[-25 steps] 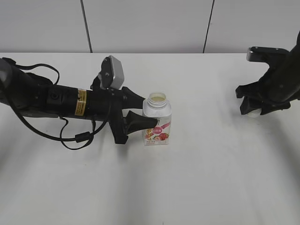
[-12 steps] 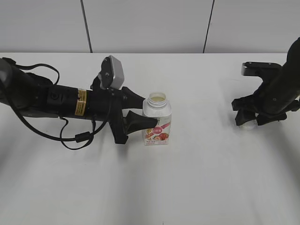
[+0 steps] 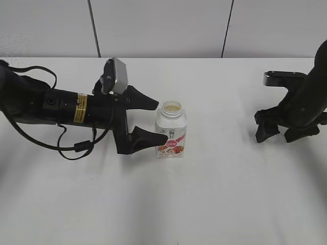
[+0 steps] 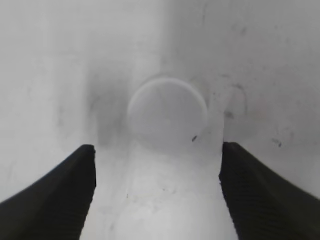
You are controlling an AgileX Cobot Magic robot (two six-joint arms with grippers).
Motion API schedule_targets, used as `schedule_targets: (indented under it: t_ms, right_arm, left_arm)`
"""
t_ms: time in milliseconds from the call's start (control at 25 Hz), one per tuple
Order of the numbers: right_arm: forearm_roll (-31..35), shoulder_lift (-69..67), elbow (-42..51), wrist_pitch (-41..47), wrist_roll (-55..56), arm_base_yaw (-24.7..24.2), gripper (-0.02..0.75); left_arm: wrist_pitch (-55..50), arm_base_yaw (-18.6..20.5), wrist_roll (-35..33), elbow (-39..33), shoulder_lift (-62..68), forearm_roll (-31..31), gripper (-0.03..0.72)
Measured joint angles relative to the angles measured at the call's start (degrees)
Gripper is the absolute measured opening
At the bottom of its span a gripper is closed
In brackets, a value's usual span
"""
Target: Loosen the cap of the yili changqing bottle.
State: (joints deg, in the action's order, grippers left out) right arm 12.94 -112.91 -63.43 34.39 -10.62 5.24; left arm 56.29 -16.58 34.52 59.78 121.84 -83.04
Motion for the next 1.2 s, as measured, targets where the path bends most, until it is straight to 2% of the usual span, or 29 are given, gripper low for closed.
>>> schedule_targets:
  t_ms: [320, 480, 640, 840, 960, 1120, 1200]
  right_arm:
    - [0.36, 8.74, 0.07, 2.02, -1.77, 0.1, 0.596]
    - [0.36, 12.7, 0.07, 1.68, -1.87, 0.1, 0.596]
    - [-0.13, 15.61, 0.11, 0.22, -1.87, 0.1, 0.596]
    - [-4.23, 18.44, 0.11, -4.49, -2.01, 0.1, 0.596]
    - [-7.0, 19.62, -0.08, -6.74, -2.01, 0.1, 0.596]
    - [-10.62, 20.36, -2.34, -7.2, -2.01, 0.1, 0.596]
    - [-12.94, 20.48, -4.04, -6.9, -2.01, 0.1, 0.596]
  left_arm:
    - [1.89, 6.79, 11.36, 0.0, -4.9, -14.48, 0.641]
    - [1.11, 9.44, 14.74, 0.0, -9.46, -16.74, 0.618]
    - [-5.13, 10.84, 16.49, 0.0, -15.85, -17.01, 0.595]
    - [-27.3, 11.07, 19.37, -0.05, -23.48, -16.48, 0.589]
    - [-42.23, 11.13, 20.16, -0.05, -26.65, -14.08, 0.589]
    - [-63.73, 11.18, 20.3, -0.05, -29.41, -5.58, 0.589]
    - [-71.41, 11.3, 17.63, -0.05, -30.47, 0.55, 0.589]
